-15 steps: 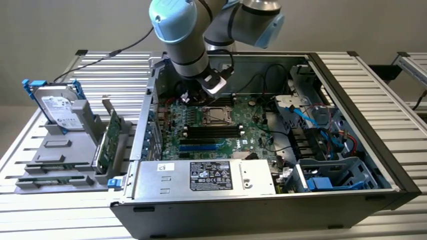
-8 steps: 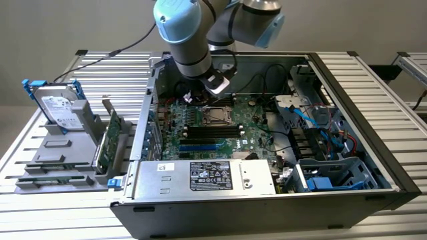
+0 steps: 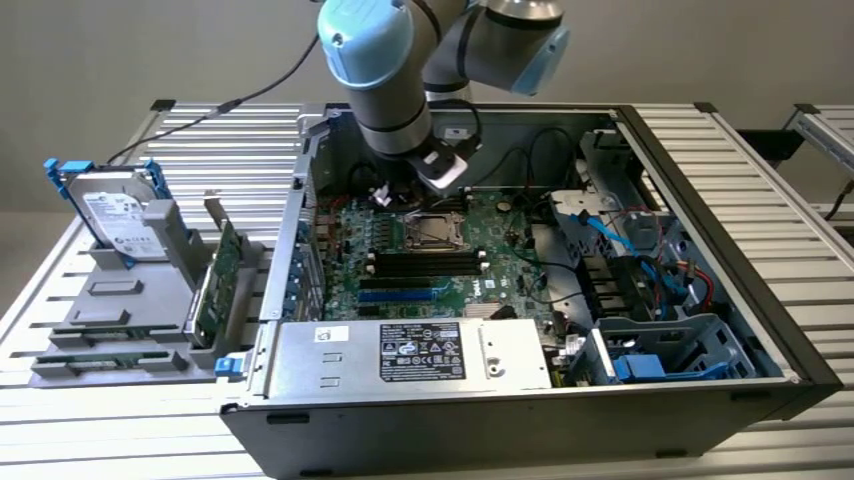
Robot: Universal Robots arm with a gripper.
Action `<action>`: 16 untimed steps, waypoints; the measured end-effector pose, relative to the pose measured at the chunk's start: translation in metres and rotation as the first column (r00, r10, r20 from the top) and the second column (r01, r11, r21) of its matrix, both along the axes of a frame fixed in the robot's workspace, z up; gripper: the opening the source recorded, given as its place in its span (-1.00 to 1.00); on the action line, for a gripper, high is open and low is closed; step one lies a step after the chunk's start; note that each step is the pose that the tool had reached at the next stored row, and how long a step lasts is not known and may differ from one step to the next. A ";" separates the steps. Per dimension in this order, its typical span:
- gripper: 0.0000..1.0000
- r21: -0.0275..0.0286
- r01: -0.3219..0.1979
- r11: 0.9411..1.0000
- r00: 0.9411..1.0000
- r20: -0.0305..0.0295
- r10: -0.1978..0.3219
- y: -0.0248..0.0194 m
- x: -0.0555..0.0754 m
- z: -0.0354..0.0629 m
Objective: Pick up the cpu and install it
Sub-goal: 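Install the first cpu locking lever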
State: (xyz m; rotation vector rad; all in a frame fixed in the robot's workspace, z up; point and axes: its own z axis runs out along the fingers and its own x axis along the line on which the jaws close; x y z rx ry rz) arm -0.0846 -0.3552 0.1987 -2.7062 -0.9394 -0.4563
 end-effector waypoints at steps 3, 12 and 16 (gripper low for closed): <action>-0.79 0.001 0.001 1.000 1.000 0.000 -0.001 0.0000 0.002 -0.0016; -0.79 0.003 0.013 1.000 1.000 0.000 -0.013 0.0025 0.005 -0.0039; -0.79 0.004 0.032 0.999 0.999 0.000 -0.032 0.0037 0.005 -0.0040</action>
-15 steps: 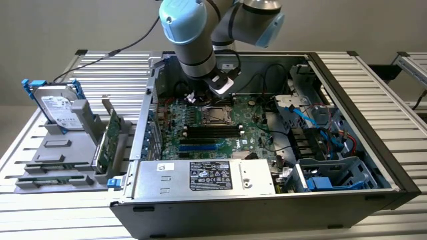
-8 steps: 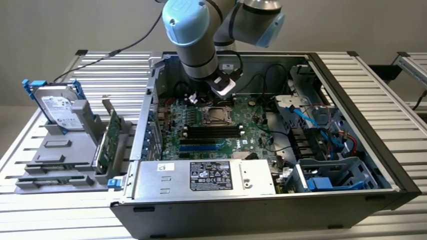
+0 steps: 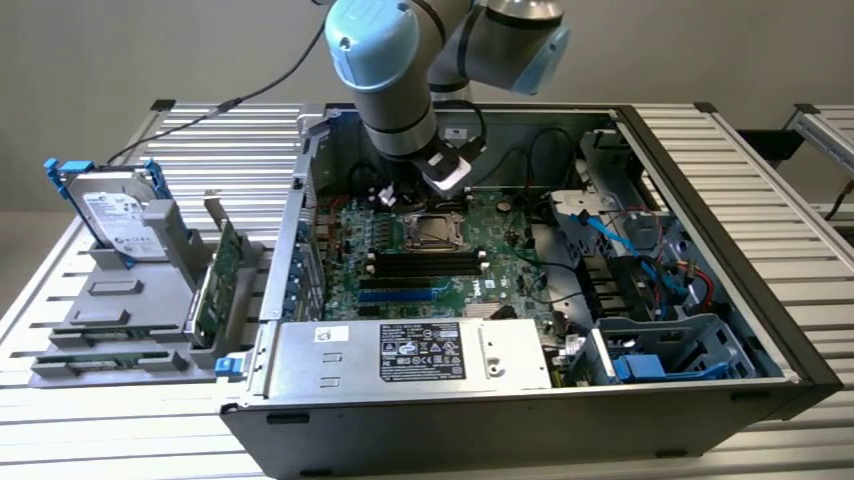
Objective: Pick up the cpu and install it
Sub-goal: 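Install the first cpu locking lever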
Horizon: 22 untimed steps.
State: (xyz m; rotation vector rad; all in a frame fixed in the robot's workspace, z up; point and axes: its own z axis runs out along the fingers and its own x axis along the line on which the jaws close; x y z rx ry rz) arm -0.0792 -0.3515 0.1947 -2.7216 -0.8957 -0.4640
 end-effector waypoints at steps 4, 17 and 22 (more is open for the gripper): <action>-0.79 0.000 0.010 1.000 1.000 0.000 -0.010 0.0016 0.000 0.0000; -0.79 0.000 0.010 1.000 1.000 -0.018 -0.010 0.0056 0.005 0.0000; -0.79 -0.001 0.009 1.000 0.999 -0.043 -0.010 0.0056 0.006 0.0000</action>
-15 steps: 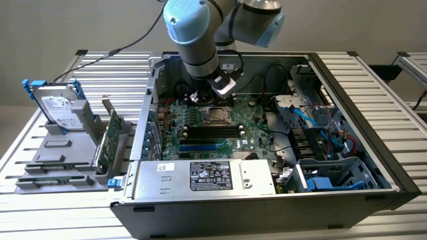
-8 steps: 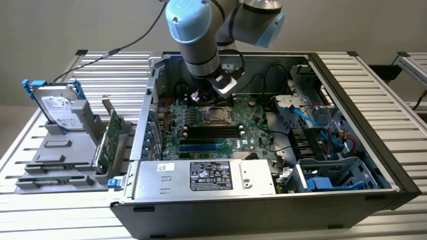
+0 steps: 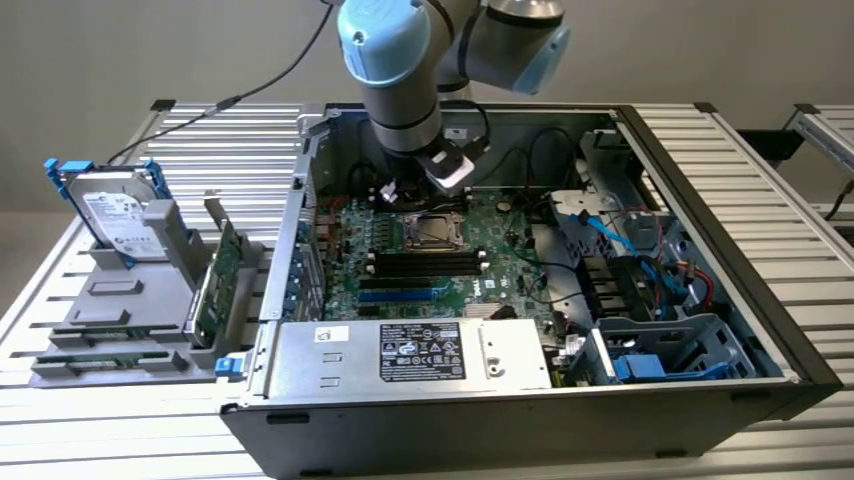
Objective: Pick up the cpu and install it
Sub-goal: 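Install the first cpu locking lever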
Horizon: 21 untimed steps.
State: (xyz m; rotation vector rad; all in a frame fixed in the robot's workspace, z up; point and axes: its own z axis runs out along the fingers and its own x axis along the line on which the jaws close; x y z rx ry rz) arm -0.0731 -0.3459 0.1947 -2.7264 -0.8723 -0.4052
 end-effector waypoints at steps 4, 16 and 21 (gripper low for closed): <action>-0.79 -0.001 0.000 1.000 1.000 -0.005 0.000 0.0015 0.001 0.0001; -0.79 0.000 0.000 1.000 1.000 -0.021 0.000 0.0034 0.000 0.0103; -0.79 0.000 0.000 1.000 0.996 -0.091 0.000 0.0069 -0.003 0.0106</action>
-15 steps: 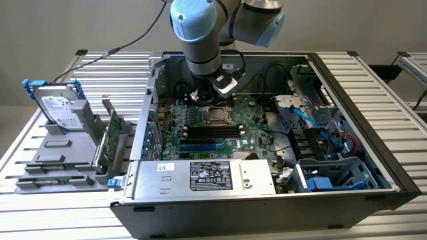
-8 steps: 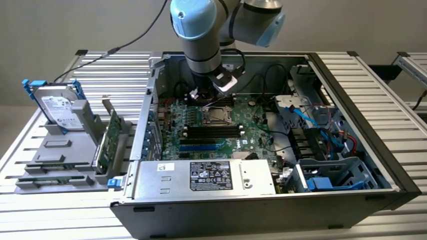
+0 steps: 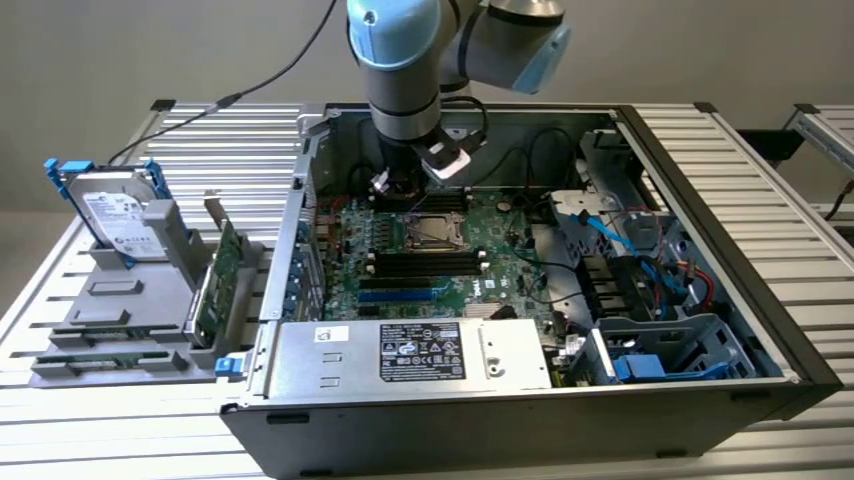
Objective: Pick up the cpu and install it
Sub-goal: 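Install the first cpu locking lever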
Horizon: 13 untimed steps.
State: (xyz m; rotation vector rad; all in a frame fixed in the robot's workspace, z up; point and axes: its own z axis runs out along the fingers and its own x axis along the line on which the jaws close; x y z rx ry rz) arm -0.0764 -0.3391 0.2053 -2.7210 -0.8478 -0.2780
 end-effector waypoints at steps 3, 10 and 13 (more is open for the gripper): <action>-0.79 0.000 0.000 1.000 0.999 -0.044 0.000 0.0021 -0.002 0.0000; -0.79 0.011 0.006 1.000 0.999 -0.054 -0.006 0.0023 -0.008 0.0142; -0.79 0.012 0.008 1.000 0.999 -0.054 -0.008 0.0007 -0.009 0.0156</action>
